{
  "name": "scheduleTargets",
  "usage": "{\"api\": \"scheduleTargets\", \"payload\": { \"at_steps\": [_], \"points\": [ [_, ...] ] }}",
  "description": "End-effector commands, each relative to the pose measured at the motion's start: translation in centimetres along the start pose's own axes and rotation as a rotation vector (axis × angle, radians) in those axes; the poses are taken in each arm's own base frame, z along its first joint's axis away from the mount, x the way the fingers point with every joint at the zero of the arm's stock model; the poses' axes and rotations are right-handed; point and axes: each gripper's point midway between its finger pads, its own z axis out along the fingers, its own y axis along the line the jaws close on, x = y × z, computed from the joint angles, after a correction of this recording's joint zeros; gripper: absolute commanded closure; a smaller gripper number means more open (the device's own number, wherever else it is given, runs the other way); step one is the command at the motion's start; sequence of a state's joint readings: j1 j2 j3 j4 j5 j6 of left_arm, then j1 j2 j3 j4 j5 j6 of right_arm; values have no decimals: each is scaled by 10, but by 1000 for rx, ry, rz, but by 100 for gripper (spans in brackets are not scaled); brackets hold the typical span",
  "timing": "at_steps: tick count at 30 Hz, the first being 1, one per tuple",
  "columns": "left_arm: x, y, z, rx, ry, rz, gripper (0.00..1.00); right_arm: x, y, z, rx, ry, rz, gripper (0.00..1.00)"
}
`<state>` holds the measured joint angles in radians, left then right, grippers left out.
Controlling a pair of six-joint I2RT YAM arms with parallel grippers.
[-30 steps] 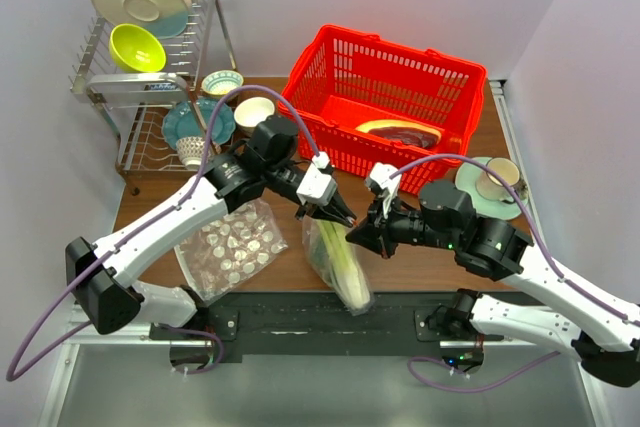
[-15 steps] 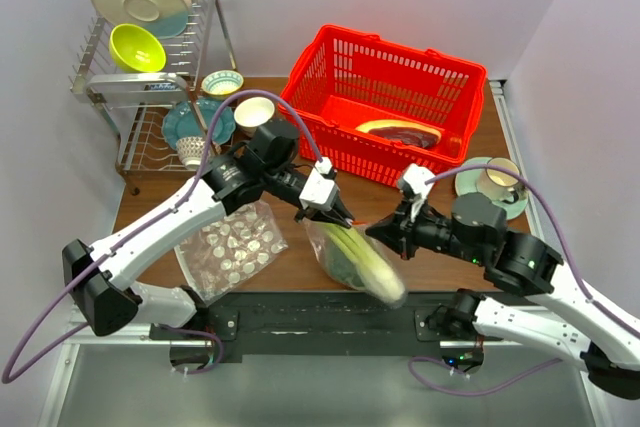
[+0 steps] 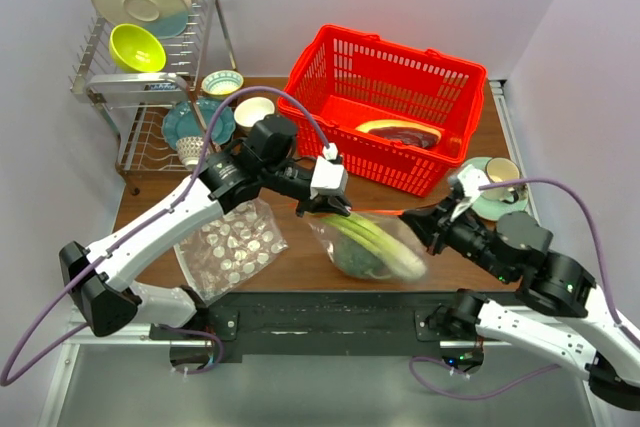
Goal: Place the food in the zip-top bag and seal the zipper
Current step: Zip the zipper food storage bag at the center of the board.
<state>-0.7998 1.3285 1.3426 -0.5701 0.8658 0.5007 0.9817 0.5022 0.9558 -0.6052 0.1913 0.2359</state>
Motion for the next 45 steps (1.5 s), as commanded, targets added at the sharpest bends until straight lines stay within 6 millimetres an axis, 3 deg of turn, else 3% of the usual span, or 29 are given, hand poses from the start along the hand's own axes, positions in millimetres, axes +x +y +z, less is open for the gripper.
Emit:
{"api": "scheduleTargets", "payload": {
  "at_steps": [1, 8, 10, 11, 12, 13, 16, 21, 23, 26, 29, 35, 38, 42, 43, 45],
  "points": [
    [13, 1, -15, -95, 54, -87, 100, -20, -33, -10, 188, -96, 34, 100],
    [14, 3, -25, -165, 84, -119, 100, -8, -54, -13, 313, -71, 59, 100],
    [12, 2, -26, -164, 85, -126, 100, -6, -49, -9, 281, -62, 48, 100],
    [10, 1, -27, -168, 81, -139, 100, -5, -44, -7, 253, -54, 38, 85],
    [9, 2, -28, -172, 79, -142, 100, -6, -32, -4, 184, -40, 17, 55],
    [9, 3, -29, -180, 81, -149, 100, -3, -27, 2, 159, -17, 1, 44],
    [5, 2, -31, -183, 80, -159, 100, -1, 5, 15, -17, 34, -60, 25],
    [4, -2, -32, -174, 88, -175, 100, -7, 41, 30, -211, 91, -179, 18],
    [2, -5, -34, -167, 85, -176, 100, 3, 56, 41, -295, 164, -215, 16],
    [-1, -9, -36, -159, 76, -173, 100, 13, 65, 58, -342, 257, -259, 21],
    [-5, -13, -39, -155, 63, -156, 100, 9, 72, 73, -363, 242, -259, 24],
    [-12, -18, -44, -149, 52, -121, 100, 17, 72, 89, -366, 272, -288, 28],
    [-16, -22, -47, -143, 43, -108, 100, 23, 76, 94, -388, 296, -292, 36],
    [-16, -24, -50, -151, 42, -98, 100, 26, 77, 95, -388, 294, -271, 77],
    [-14, -24, -51, -155, 48, -104, 100, 23, 75, 93, -375, 283, -268, 96],
    [-9, -24, -52, -166, 62, -117, 100, 23, 71, 91, -353, 271, -258, 100]
  ]
}}
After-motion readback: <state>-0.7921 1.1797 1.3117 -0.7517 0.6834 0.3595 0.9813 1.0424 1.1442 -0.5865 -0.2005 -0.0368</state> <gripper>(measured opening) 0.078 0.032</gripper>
